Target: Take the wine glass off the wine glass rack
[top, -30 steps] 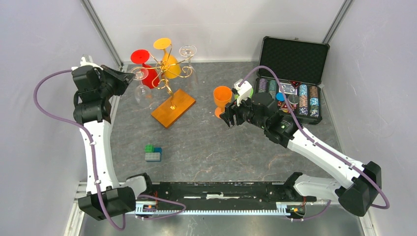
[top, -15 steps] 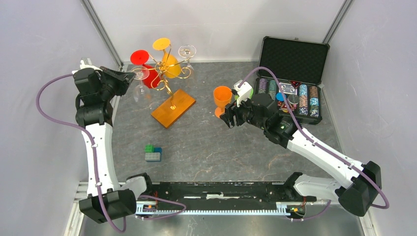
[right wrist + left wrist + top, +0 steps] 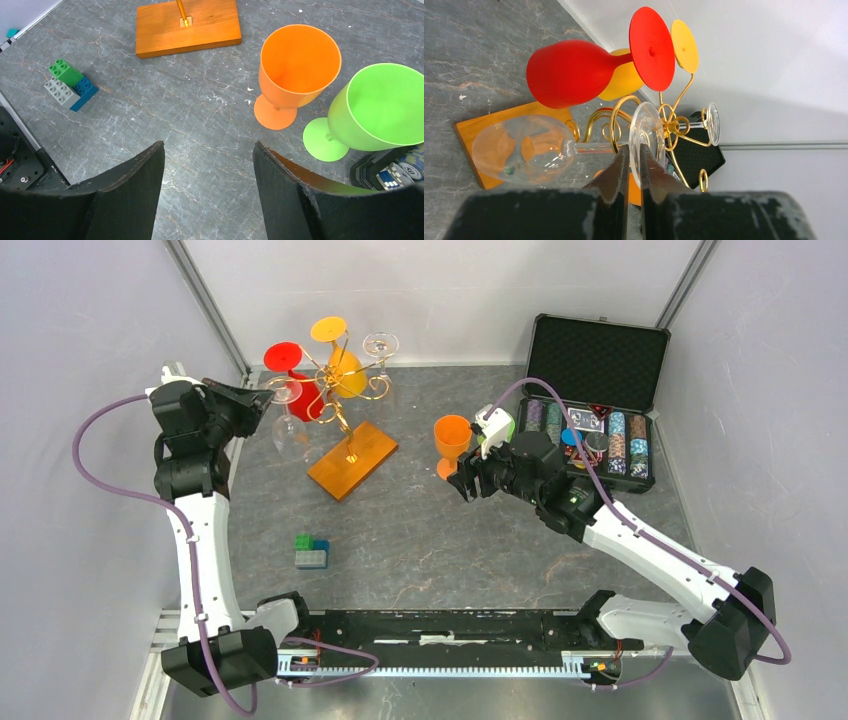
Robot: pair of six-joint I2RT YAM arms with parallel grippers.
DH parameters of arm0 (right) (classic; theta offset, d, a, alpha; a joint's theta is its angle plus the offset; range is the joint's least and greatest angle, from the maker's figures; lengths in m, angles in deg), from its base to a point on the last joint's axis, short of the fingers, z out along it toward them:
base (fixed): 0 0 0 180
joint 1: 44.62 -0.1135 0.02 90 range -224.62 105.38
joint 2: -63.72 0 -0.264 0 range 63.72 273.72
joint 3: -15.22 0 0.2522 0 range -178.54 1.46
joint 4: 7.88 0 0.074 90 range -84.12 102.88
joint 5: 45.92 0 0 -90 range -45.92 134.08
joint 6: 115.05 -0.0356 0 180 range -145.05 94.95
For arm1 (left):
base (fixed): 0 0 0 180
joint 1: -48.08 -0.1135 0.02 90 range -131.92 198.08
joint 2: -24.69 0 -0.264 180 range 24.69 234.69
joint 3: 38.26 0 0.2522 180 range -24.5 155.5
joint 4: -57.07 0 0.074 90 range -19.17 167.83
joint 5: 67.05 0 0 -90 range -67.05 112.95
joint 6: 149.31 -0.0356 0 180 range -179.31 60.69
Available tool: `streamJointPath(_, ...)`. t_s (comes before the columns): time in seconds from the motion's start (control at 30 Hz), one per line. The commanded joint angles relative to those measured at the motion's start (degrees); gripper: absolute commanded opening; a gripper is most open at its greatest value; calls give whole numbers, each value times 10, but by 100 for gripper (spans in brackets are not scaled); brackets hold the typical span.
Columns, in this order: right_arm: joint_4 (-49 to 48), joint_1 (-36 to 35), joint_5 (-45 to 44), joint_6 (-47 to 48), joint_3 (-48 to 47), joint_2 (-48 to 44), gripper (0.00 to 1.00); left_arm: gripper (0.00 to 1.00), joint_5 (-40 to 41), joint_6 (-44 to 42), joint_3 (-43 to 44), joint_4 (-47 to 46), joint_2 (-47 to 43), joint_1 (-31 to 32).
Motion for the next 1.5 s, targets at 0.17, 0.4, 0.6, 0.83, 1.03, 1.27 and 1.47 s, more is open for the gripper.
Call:
streamJointPath(0.17, -25, 3, -12, -5, 4, -11, 70, 4, -19, 37, -6, -65, -10, 2)
streamJointPath(0.4, -27, 3, -11, -6, 3, -9, 70, 2, -36, 58, -18, -92, -14, 1)
streamJointPath(0.6, -27, 3, -12, -6, 2, -10, 70, 2, -53, 70, -15, -104, -28, 1)
streamJointPath(0.83, -27, 2, -11, -7, 1, -8, 70, 2, 1, 33, 16, -48, -48, -1)
streamJointPath(1.03, -27, 3, -10, -7, 1, -9, 70, 2, 19, 26, 24, -42, -46, -2)
streamJointPath(1.27, -27, 3, -7, -3, 4, -11, 71, 2, 38, 18, 32, -65, -29, -4)
streamJointPath(1.47, -27, 3, -4, -1, 5, -13, 73, 2, 64, -7, 59, -64, -15, -4)
